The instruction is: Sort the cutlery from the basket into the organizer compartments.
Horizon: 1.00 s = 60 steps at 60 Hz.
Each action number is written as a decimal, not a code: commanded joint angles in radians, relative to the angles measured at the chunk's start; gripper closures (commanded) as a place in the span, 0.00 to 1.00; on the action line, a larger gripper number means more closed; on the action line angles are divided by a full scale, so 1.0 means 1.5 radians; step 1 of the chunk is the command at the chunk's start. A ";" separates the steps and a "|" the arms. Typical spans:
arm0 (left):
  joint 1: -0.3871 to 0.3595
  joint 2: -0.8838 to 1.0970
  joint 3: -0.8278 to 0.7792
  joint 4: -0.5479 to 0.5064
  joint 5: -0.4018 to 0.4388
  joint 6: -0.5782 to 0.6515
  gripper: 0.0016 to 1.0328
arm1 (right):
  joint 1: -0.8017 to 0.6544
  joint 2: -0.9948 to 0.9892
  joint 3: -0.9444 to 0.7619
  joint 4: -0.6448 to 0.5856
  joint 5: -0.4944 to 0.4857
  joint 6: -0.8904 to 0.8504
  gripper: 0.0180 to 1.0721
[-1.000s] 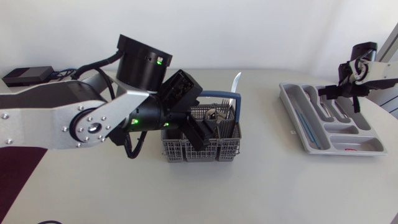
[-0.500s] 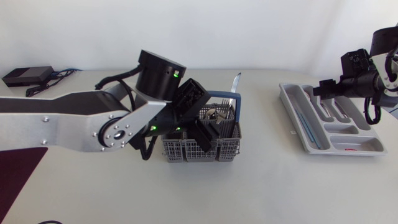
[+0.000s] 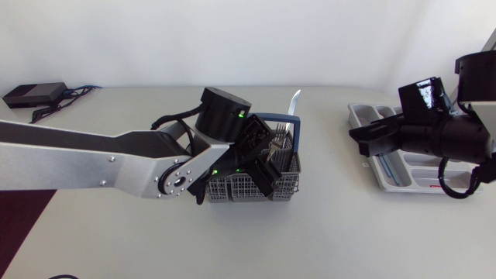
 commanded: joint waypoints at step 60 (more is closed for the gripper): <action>0.028 0.103 0.084 0.014 0.025 -0.049 0.33 | 0.145 0.022 -0.027 -0.004 -0.019 0.088 0.33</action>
